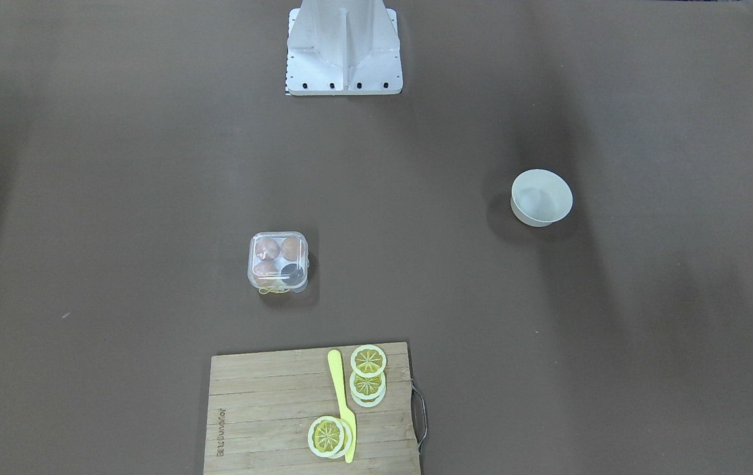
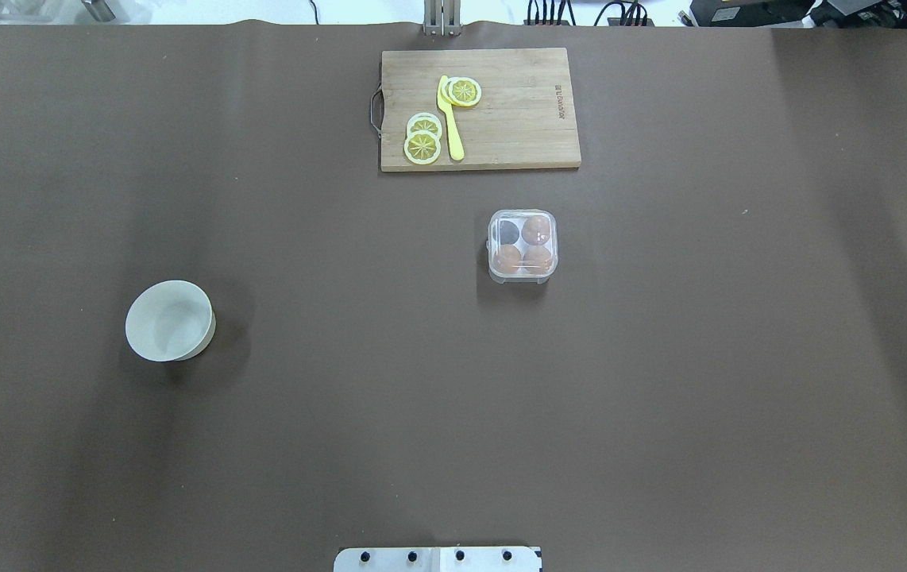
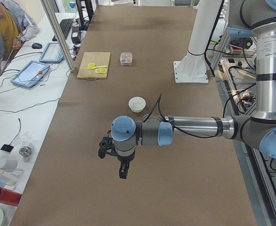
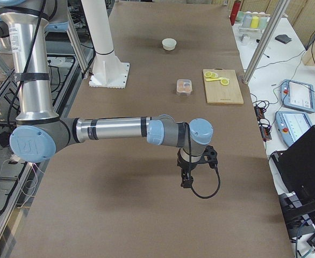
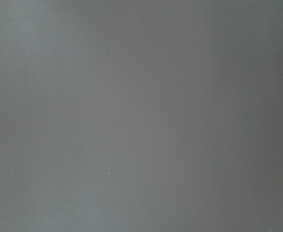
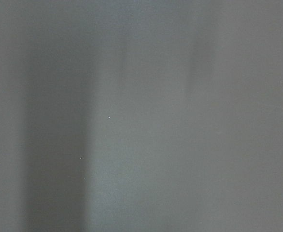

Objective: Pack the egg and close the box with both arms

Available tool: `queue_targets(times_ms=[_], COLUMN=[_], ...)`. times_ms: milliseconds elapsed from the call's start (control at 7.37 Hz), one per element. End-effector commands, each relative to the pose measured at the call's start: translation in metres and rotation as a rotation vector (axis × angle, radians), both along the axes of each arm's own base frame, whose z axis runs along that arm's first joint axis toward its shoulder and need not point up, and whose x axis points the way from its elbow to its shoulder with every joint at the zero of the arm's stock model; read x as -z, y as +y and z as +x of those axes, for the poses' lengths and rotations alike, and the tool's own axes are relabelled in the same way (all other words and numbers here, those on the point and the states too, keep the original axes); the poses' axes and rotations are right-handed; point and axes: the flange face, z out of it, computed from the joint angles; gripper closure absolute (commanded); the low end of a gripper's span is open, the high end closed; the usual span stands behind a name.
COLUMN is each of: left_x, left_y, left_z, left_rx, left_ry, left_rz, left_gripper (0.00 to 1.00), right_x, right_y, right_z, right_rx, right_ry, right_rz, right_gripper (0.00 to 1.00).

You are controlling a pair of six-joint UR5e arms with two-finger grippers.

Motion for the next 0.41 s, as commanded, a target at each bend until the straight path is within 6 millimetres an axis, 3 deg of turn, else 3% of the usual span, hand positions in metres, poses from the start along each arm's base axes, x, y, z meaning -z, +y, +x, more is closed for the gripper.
queue_targets(times_ms=[0, 271], left_x=[0.0090, 0.0173], left_y=[-0.0019, 0.0054], left_z=[-0.0001, 0.0016], left_rx=[-0.001, -0.001], left_ry=[-0.001, 0.015], left_rz=[0.021, 0.031], left_gripper=[0.02, 0.02], right_x=[-0.0009, -0.0011], right_y=[0.0031, 0.0033], right_z=[0.0000, 0.0000], right_rx=[0.000, 0.001], right_ry=[-0.001, -0.001], right_rz=[0.000, -0.001], right_gripper=[0.00, 0.00])
